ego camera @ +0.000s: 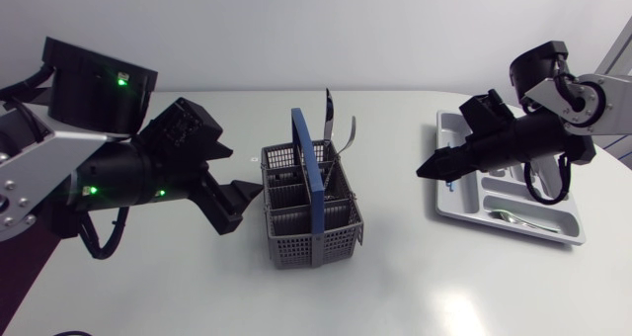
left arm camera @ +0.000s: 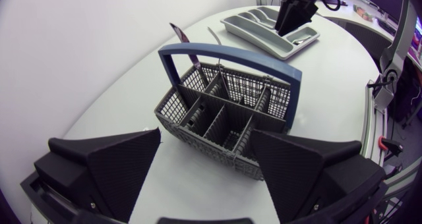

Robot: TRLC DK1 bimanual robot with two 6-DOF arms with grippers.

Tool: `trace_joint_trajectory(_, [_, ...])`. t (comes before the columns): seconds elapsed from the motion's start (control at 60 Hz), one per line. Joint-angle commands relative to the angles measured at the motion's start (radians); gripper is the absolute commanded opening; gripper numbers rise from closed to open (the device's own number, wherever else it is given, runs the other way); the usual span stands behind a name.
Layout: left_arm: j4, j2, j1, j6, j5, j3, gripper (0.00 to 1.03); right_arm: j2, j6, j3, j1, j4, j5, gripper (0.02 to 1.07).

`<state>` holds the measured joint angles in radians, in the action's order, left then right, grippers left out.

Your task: Sort the cutlery from the basket into the organizer compartments.

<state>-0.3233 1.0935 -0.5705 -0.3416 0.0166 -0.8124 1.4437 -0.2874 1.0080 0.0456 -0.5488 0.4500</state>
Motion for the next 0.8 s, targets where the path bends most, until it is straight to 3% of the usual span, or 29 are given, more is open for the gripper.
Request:
trace_joint_trajectory(0.0, [0.017, 0.016, 0.014, -0.020, -0.006, 0.035, 0.93, -0.005, 0.047, -0.028, 0.046, 0.024, 0.007, 0.71])
trace_joint_trajectory(0.183, [0.036, 0.019, 0.017, -0.025, -0.004, 0.068, 0.93, 0.004, 0.105, -0.025, 0.135, 0.036, -0.008, 0.71])
trace_joint_trajectory(0.45, [0.199, 0.218, 0.147, -0.065, 0.022, 0.076, 0.91, 0.047, 0.149, -0.071, 0.246, 0.098, -0.056, 0.70])
trace_joint_trajectory(0.55, [0.222, 0.282, 0.185, -0.068, 0.046, 0.050, 0.80, 0.047, 0.154, -0.086, 0.257, 0.112, -0.062, 0.70])
trace_joint_trajectory(0.617, [0.250, 0.333, 0.225, -0.063, 0.057, 0.025, 0.66, 0.055, 0.157, -0.095, 0.260, 0.121, -0.062, 0.67])
trace_joint_trajectory(0.7, [0.263, 0.394, 0.287, -0.028, 0.137, -0.025, 0.47, 0.058, 0.169, -0.111, 0.275, 0.144, -0.062, 0.45])
trace_joint_trajectory(0.783, [0.288, 0.467, 0.316, 0.018, 0.178, -0.087, 0.20, 0.057, 0.179, -0.112, 0.290, 0.145, -0.060, 0.24])
